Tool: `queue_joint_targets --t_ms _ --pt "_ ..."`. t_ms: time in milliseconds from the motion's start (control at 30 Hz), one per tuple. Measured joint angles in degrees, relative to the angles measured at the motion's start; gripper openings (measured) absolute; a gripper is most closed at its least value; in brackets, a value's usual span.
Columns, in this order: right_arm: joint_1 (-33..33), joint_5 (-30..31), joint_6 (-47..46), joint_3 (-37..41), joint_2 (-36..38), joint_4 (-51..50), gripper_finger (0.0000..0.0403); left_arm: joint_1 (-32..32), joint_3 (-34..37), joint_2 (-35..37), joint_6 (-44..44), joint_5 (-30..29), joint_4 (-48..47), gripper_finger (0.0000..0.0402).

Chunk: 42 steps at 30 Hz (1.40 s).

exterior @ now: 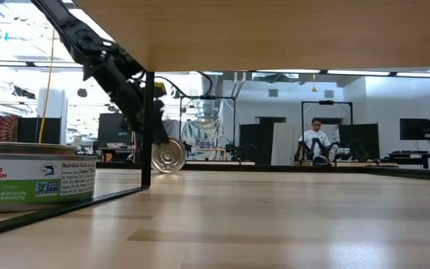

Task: Stack canned seafood by type on shelf
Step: Stack the blue-pink tuna can on the top of the blue-pink tuna cans on the shelf

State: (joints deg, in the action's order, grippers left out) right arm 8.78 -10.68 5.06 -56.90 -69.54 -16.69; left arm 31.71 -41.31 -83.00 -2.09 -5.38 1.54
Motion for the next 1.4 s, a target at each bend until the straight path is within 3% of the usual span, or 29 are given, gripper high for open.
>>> queue_joint_targets --t_ms 167,267,367,467,700,867,1000,1200,1400 --pt "0.00 0.00 -0.04 0.00 0.00 0.09 0.0271 0.30 -1.52 -4.46 -1.86 1.47 -1.32 0.0297" --pt "0.00 0.00 -0.04 0.00 0.00 0.09 0.0271 0.28 -2.08 -5.18 -2.89 2.11 -1.19 0.0260" --pt "0.00 0.00 -0.04 0.00 0.00 0.61 0.0271 0.15 -2.20 -5.13 -3.43 2.17 -0.99 0.0198" --pt "-0.01 0.00 -0.60 0.00 0.00 0.60 0.0271 0.13 -2.18 -4.19 -3.52 2.60 -1.44 0.0187" --pt "0.00 0.02 1.78 0.00 0.00 0.54 0.0271 -0.51 -2.14 6.56 -4.72 11.74 0.55 0.0187" --pt "0.69 0.26 5.92 -0.02 -1.02 3.89 0.0271 -5.59 -2.18 14.98 -4.61 17.74 6.92 0.0187" --pt "1.59 0.31 5.99 -0.04 -2.12 6.73 0.0271 -11.77 -2.18 17.18 -7.15 17.23 11.02 0.0187" --pt "2.29 0.42 6.86 -0.02 -4.26 7.59 0.0275 -20.60 -2.18 16.68 -11.03 10.80 19.23 0.0187" --pt "2.27 0.31 5.51 -0.02 -6.93 10.55 0.0327 -24.11 -3.49 14.36 -13.78 6.25 23.95 0.0187"
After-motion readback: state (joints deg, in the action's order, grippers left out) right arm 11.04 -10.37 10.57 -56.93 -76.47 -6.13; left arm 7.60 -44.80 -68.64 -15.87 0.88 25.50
